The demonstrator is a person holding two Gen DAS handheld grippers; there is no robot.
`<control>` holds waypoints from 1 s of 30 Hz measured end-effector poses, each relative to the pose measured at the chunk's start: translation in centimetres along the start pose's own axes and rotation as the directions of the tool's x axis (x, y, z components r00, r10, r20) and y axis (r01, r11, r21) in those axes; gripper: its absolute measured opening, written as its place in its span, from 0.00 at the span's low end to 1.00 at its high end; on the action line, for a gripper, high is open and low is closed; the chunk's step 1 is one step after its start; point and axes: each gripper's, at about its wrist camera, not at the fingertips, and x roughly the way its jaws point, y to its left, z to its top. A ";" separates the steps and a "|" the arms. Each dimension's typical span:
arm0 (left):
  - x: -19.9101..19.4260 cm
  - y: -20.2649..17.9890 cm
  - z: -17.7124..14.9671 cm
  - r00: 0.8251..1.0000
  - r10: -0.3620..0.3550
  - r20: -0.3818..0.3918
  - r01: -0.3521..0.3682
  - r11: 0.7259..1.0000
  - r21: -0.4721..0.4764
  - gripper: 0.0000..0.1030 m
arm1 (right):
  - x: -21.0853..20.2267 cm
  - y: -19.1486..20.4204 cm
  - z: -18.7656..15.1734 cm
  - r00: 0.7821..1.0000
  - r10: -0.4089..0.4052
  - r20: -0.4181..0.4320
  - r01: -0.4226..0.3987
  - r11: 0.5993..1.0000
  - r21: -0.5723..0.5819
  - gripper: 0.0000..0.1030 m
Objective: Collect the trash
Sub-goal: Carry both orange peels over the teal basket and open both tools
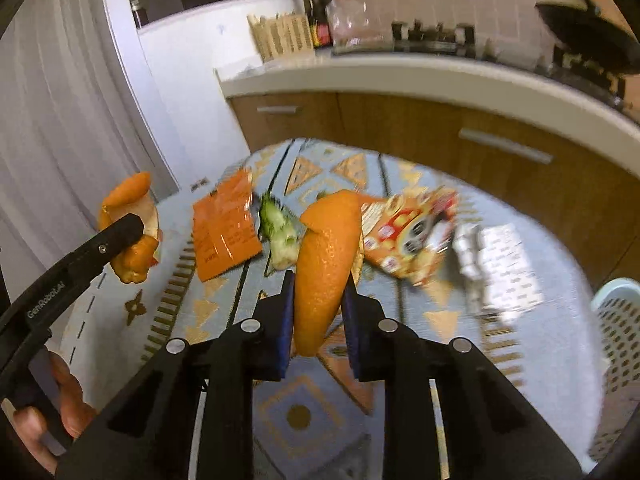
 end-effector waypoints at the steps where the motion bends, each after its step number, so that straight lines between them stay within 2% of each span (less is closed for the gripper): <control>1: -0.5 -0.6 0.1 1.000 -0.023 0.005 0.023 1.000 0.002 0.18 | -1.3 -0.3 0.2 1.000 -0.010 0.023 0.010 1.000 -0.003 0.19; 4: -2.1 -3.0 0.5 0.996 -0.089 0.014 0.089 0.996 0.023 0.18 | -3.9 -1.2 0.6 0.998 -0.029 0.064 0.029 1.000 0.004 0.19; 8: -3.5 -6.6 0.5 0.990 -0.140 0.024 0.138 0.987 0.081 0.18 | -7.4 -3.2 0.6 0.990 -0.094 0.106 0.092 0.995 0.023 0.19; 18: -3.7 -15.5 -1.0 0.961 -0.275 -0.030 0.277 0.950 0.143 0.18 | -14.5 -11.8 -1.3 0.964 -0.229 0.139 0.209 0.968 0.142 0.19; 26: -1.6 -22.0 -3.1 0.919 -0.369 -0.137 0.388 0.908 0.155 0.18 | -17.4 -18.0 -4.3 0.941 -0.324 0.100 0.297 0.930 0.217 0.19; 30: -0.1 -25.4 -4.8 0.891 -0.401 -0.213 0.439 0.880 0.181 0.18 | -17.9 -20.6 -5.8 0.933 -0.352 0.072 0.324 0.912 0.252 0.19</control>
